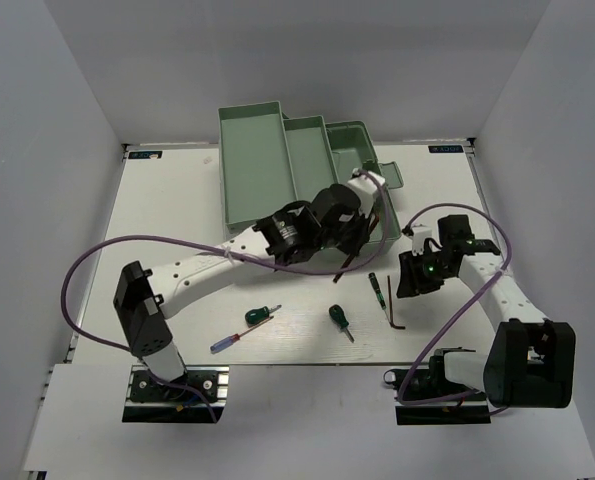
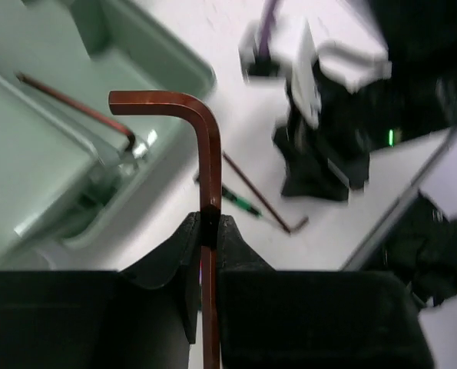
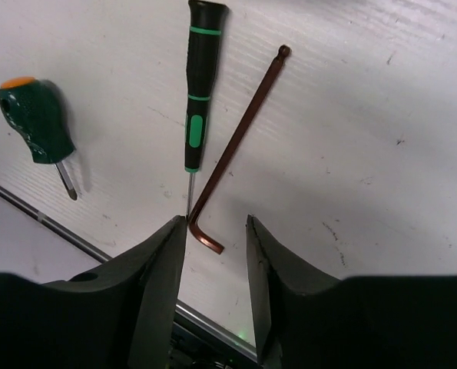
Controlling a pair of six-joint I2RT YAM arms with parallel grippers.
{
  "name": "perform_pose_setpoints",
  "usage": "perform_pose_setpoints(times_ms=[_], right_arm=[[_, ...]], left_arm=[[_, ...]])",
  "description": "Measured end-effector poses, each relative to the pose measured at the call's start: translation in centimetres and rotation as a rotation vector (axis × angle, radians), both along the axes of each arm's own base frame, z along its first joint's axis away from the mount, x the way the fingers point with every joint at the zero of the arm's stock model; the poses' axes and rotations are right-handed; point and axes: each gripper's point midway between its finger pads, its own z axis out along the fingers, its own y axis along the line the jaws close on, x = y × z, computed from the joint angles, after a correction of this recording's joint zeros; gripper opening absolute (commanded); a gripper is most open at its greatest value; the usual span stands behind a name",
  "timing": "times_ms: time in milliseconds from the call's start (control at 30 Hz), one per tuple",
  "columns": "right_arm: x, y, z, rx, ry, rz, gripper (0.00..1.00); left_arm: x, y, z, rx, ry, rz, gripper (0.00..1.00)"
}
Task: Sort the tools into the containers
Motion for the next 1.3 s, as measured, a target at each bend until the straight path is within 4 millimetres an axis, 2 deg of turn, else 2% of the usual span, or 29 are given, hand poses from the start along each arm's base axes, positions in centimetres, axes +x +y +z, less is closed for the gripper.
perform_pose_setpoints(times_ms=[100,200,333,433,567,633,733,800,833,933,1200,1300], right_arm=[[-0.2,0.0,-0.4,-0.001,0.004,-0.004,0.47],[-0.2,0.1,-0.8,0.0,0.004,-0.006,0.48],[0.1,0.2,-1.0,0.005,-0.002,-0.018,0.48],[0.6,0.6,-0.9,0.012,-0.018,-0.025,0.48],[1.0,1.2,-1.5,0.013,-0.027,-0.031,0.48],[0.8,1.4,-2.3,0.0,-0.019,-0.037,0.47],[0.2,1.4,-3.8,-0.045,0.005,-0.048,0.46],[0.0,1.2,-4.6,-0.081,0.012,-0.058,0.46],[-0.1,1.0,-5.0,-0.099,0.011,-0.068,0.44],[0.5,0.7,-5.4,-0.131,-0.014,-0.102,0.44],[4.1,1.2,-5.6,-0.171,-0.086,-0.169,0.41],[4.9,1.3,-5.6,-0.198,-0.1,-0.18,0.38]], left_arm=[[3.3,-1.2,2.2,-0.036,-0.056,0.058,0.0],[7.7,-2.8,2.9,-0.06,-0.095,0.126,0.0],[13.4,-4.6,1.5,-0.052,-0.117,0.211,0.0],[16.9,-5.0,-0.2,-0.045,-0.116,0.28,0.0],[19.8,-3.6,-2.7,-0.023,-0.082,0.367,0.0],[20.7,-2.8,-3.8,-0.013,-0.062,0.398,0.02],[21.9,-1.8,-5.0,-0.014,-0.032,0.438,0.16],[22.7,-1.5,-5.4,-0.018,-0.023,0.452,0.3],[23.0,-1.4,-5.5,-0.022,-0.02,0.457,0.46],[23.3,-1.7,-5.6,-0.04,-0.012,0.452,0.59],[23.1,-2.5,-3.6,-0.084,-0.039,0.414,0.67],[21.7,-1.6,-2.2,-0.067,-0.062,0.393,0.67]])
